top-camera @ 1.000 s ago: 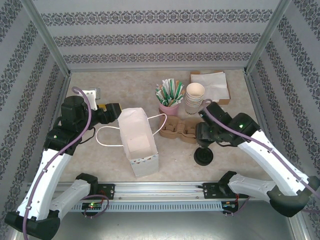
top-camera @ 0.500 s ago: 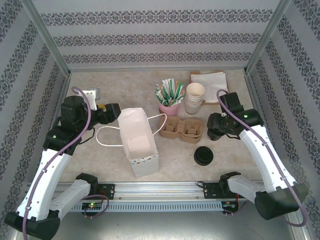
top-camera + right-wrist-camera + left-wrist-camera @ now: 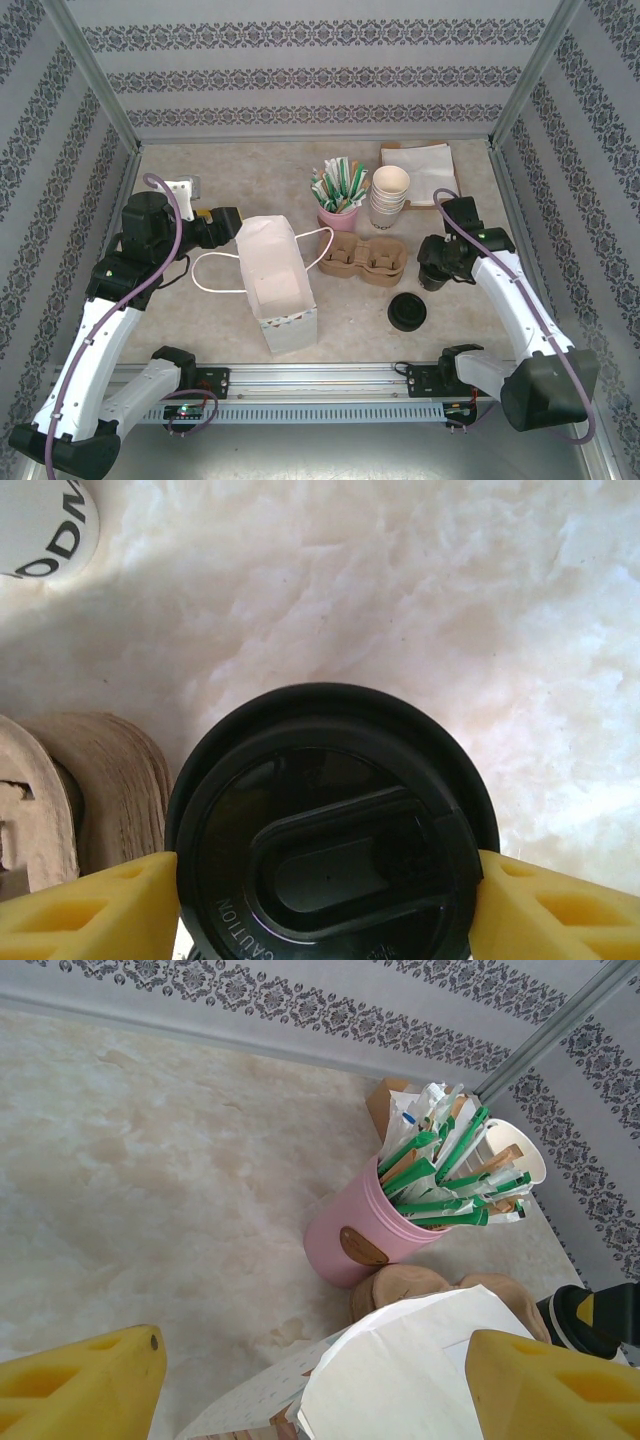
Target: Pack the takeout coffee
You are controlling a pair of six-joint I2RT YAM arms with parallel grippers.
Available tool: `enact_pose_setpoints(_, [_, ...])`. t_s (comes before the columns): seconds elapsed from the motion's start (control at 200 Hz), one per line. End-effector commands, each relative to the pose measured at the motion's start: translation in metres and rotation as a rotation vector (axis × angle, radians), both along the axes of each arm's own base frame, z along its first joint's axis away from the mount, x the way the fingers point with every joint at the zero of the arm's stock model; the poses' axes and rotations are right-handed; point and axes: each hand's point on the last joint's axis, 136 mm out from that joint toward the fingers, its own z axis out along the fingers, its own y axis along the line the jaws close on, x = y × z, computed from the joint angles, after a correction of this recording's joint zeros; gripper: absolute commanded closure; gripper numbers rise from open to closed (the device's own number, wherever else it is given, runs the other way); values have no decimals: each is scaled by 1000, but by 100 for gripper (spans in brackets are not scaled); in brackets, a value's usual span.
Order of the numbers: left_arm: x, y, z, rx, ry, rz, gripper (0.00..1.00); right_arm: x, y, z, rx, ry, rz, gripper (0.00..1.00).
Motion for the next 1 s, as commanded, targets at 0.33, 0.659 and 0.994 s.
enact_pose_setpoints(0.33, [-3,-2,8,12,-15,-17,21,-5,1,12,0,-5,33,19])
enact_pose_setpoints(0.659, [-1,-2,6,23,-5,-20,21,-4,5,39,-13,-38,92,12])
enact_pose_setpoints(0.994, [-4,-5,8,26,-3,-44,26,18,106,130,48,-433,779,27])
